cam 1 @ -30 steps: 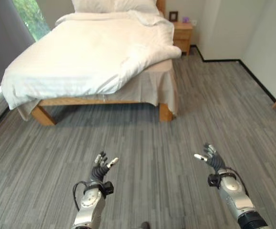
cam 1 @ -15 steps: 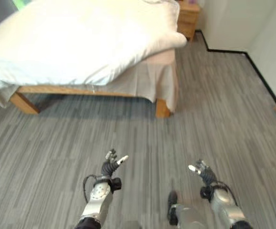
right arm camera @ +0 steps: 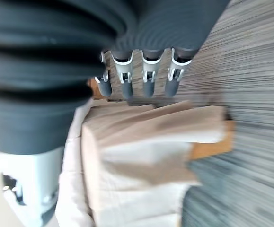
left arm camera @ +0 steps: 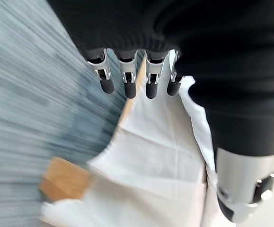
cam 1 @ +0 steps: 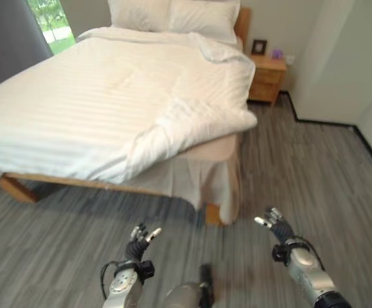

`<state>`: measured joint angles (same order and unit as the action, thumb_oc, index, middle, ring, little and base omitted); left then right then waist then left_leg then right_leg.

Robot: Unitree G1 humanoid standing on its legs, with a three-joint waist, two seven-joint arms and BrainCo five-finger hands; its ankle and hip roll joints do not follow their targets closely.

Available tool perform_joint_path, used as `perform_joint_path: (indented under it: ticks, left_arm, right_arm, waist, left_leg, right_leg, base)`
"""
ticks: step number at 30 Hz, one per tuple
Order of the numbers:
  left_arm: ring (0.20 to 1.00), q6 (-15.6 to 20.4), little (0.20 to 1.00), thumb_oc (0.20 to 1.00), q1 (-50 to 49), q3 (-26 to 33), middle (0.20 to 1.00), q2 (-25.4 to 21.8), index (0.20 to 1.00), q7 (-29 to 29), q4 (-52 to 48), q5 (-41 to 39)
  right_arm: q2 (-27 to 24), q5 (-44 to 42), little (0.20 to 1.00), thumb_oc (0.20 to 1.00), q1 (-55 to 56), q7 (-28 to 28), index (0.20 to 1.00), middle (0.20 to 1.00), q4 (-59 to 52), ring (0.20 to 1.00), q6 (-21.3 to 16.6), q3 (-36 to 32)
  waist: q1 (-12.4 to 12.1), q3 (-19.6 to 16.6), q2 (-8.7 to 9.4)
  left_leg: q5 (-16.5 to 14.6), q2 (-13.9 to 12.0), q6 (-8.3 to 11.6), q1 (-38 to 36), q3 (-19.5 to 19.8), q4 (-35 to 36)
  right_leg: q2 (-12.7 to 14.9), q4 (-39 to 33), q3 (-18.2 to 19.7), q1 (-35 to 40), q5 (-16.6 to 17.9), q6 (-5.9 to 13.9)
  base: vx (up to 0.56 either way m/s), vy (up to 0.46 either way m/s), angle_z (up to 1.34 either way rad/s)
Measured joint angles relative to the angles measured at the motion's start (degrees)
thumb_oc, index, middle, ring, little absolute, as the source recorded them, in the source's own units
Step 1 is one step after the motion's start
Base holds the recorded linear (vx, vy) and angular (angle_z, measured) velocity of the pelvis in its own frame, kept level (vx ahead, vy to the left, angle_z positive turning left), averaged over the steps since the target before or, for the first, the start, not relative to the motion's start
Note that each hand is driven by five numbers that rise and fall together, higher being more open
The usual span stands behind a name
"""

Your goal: Making the bed.

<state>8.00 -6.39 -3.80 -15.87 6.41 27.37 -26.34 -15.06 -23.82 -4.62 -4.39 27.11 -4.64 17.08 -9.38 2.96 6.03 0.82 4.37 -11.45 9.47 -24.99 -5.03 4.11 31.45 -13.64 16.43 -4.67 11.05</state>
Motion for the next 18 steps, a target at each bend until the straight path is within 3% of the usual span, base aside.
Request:
perform_joint_path:
  ticks: [1, 3, 4, 5, 6, 7, 8, 9, 10, 11, 12, 13, 15, 18]
  left_arm:
    - [1.0, 0.2, 1.0, 1.0, 1.9, 0.0, 1.0, -0.2, 1.0, 0.1, 0.1, 0.2]
    - [1.0, 1.0, 1.0, 1.0, 9.1, 1.1, 1.0, 1.9, 1.0, 0.3, 0.5, 0.7]
    - [1.0, 1.1, 1.0, 1.0, 10.9, -0.2, 1.0, 2.0, 1.0, 0.9, 0.5, 0.7]
    - [1.0, 1.3, 1.0, 1.0, 11.8, -2.0, 1.0, 2.3, 1.0, 0.3, -0.2, 1.0]
    - [1.0, 1.5, 1.0, 1.0, 11.8, -2.2, 1.0, 2.4, 1.0, 0.2, -0.9, 0.9]
    - [1.0, 1.8, 1.0, 1.0, 11.9, -2.0, 1.0, 2.5, 1.0, -0.1, -0.9, 0.6]
    - [1.0, 2.1, 1.0, 1.0, 11.9, -2.0, 1.0, 2.2, 1.0, -0.1, -1.0, 0.6]
    - [1.0, 2.1, 1.0, 1.0, 11.7, -1.8, 1.0, 1.6, 1.0, 0.1, -1.7, 0.7]
    - [1.0, 2.4, 1.0, 1.0, 10.4, -1.4, 1.0, 0.6, 1.0, 0.3, -3.0, 0.6]
    - [1.0, 3.0, 1.0, 1.0, 7.5, -1.2, 1.0, -2.3, 1.0, -0.5, -3.0, 0.4]
    - [1.0, 3.0, 1.0, 1.0, 6.0, -0.5, 1.0, -2.2, 1.0, -0.6, -2.5, 0.4]
    - [1.0, 2.6, 1.0, 1.0, 3.6, 0.0, 1.0, -0.8, 1.0, -0.6, -1.8, 0.4]
    - [1.0, 2.5, 1.0, 1.0, -1.4, 0.2, 1.0, 0.0, 1.0, -1.9, -1.9, -0.1]
    - [1.0, 1.6, 1.0, 1.0, -3.7, -0.3, 1.0, 1.2, 1.0, -3.4, -1.8, -0.4]
  right_arm:
    - [-0.2, 1.3, 1.0, 1.0, -0.1, 0.0, 1.0, 1.0, -1.2, 1.0, -0.2, -0.3]
    - [0.0, 1.3, 1.0, 1.0, -0.5, -0.1, 1.0, 1.0, -2.2, 1.0, -0.9, -2.5]
    - [0.3, 1.3, 1.0, 1.0, -0.6, -0.3, 1.0, 1.0, -2.0, 1.0, -0.8, -3.2]
    - [-0.9, 1.3, 1.0, 1.0, -0.2, 0.1, 1.0, 1.0, -1.9, 1.0, -0.4, -3.0]
    - [-1.8, 1.3, 1.0, 1.0, -0.2, 0.1, 1.0, 1.0, -2.2, 1.0, -0.5, -3.0]
    - [-3.2, 1.3, 1.0, 1.0, 0.5, 0.1, 1.0, 1.0, -3.5, 1.0, -0.4, -3.1]
    - [-5.6, 1.6, 1.0, 1.0, 2.2, 0.1, 1.0, 1.0, -6.6, 1.0, -0.4, -3.2]
    - [-7.8, 3.1, 1.0, 1.0, 4.2, -0.1, 1.0, 1.0, -10.3, 1.0, -0.4, -4.0]
    - [-8.8, 3.8, 1.0, 1.0, 5.2, -0.1, 1.0, 1.0, -12.6, 1.0, -0.7, -4.7]
    - [-7.9, 3.7, 1.0, 1.0, 6.5, 0.0, 1.0, 1.0, -12.8, 1.0, -1.0, -7.9]
    - [-7.4, 3.7, 1.0, 1.0, 6.5, -0.3, 1.0, 1.0, -12.4, 1.0, -0.8, -9.4]
    - [-7.4, 3.7, 1.0, 1.0, 6.6, -0.3, 1.0, 1.0, -12.6, 1.0, -0.8, -11.2]
    - [-10.0, 3.8, 1.0, 1.0, 1.8, -0.1, 1.0, 1.0, -13.7, 1.0, -1.8, -12.2]
    - [-13.1, 5.8, 1.0, 1.0, -2.4, 0.0, 1.0, 1.0, -15.1, 1.0, -1.9, -12.3]
  waist:
    - [1.0, 0.4, -0.57]
    - [3.3, 2.1, -2.64]
    - [5.8, 3.1, -3.87]
    - [6.2, 3.3, -6.1]
    - [6.4, 3.6, -7.05]
    - [8.0, 3.9, -7.2]
    - [8.8, 3.7, -7.09]
    - [8.9, 3.7, -6.07]
    - [8.6, 3.7, -4.01]
    - [7.9, 2.6, 0.73]
    - [7.6, 2.4, 0.85]
    - [6.9, 1.5, -0.27]
    - [5.4, 0.9, -1.63]
    - [4.4, 1.3, -2.21]
  left_leg:
    - [-0.2, 0.4, 0.64, -1.9, 2.2, 1.2]
    - [-1.7, 0.8, 1.93, -7.1, 8.4, 3.5]
    - [-1.7, 0.7, 2.36, -9.9, 11.8, 4.3]
    - [-2.8, 0.1, 3.84, -14.1, 16.0, 6.4]
    - [-3.4, -0.5, 4.79, -15.8, 18.8, 7.2]
    - [-4.1, -1.4, 5.92, -16.5, 23.5, 7.3]
    - [-4.7, -2.1, 6.64, -16.6, 27.3, 7.2]
    - [-5.5, -2.3, 7.26, -16.6, 30.0, 6.9]
    - [-5.8, -2.1, 8.57, -17.1, 31.0, 6.7]
    - [-7.1, -0.9, 11.74, -19.9, 32.1, 7.6]
    - [-8.1, -1.5, 13.16, -21.5, 32.4, 7.5]
    - [-9.2, -3.6, 14.22, -20.9, 31.4, 5.5]
    - [-8.8, -3.9, 13.24, -15.9, 28.9, 5.1]
    - [-7.1, -2.7, 10.9, -14.8, 28.8, 8.0]
  right_leg:
    - [1.5, 11.2, -0.4, -5.0, 5.9, 1.64]
    - [2.1, 25.9, 1.7, -19.8, -1.2, -0.47]
    - [3.7, 25.5, 1.0, -24.5, -4.2, -5.05]
    - [5.9, 15.2, 0.4, -29.0, -6.0, -5.49]
    - [6.2, 4.2, 1.5, -30.2, -5.7, -5.38]
    - [4.5, -8.1, 7.1, -30.1, -4.7, -4.11]
    - [2.4, -20.6, 15.9, -28.9, -3.1, -2.23]
    - [1.8, -28.7, 21.2, -27.9, -1.8, -0.04]
    - [2.3, -31.1, 21.5, -27.7, -0.2, -1.64]
    - [4.5, -29.3, 17.3, -26.2, 8.1, -4.58]
    - [4.2, -28.3, 16.1, -25.4, 11.8, -3.76]
    - [2.3, -28.4, 15.0, -24.4, 10.8, -4.93]
    - [0.5, -35.8, 12.2, -21.2, 12.4, -6.85]
    - [-1.1, -37.3, 12.6, -19.9, 13.5, -8.39]
  base:
    - [0.24, 0.026, 0.56]
    - [0.34, -0.06, 1.25]
    - [0.54, -0.251, 1.53]
    - [0.55, -0.311, 1.65]
    - [0.47, -0.286, 1.65]
    - [0.22, -0.142, 2.01]
    - [0.18, -0.183, 2.21]
    - [0.12, -0.141, 2.01]
    - [0.26, -0.248, 1.93]
    - [0.18, -0.156, 1.58]
    - [0.18, -0.156, 1.25]
    - [0.1, -0.117, 0.73]
    - [0.1, -0.099, 0.43]
    - [0.07, -0.071, 0.05]
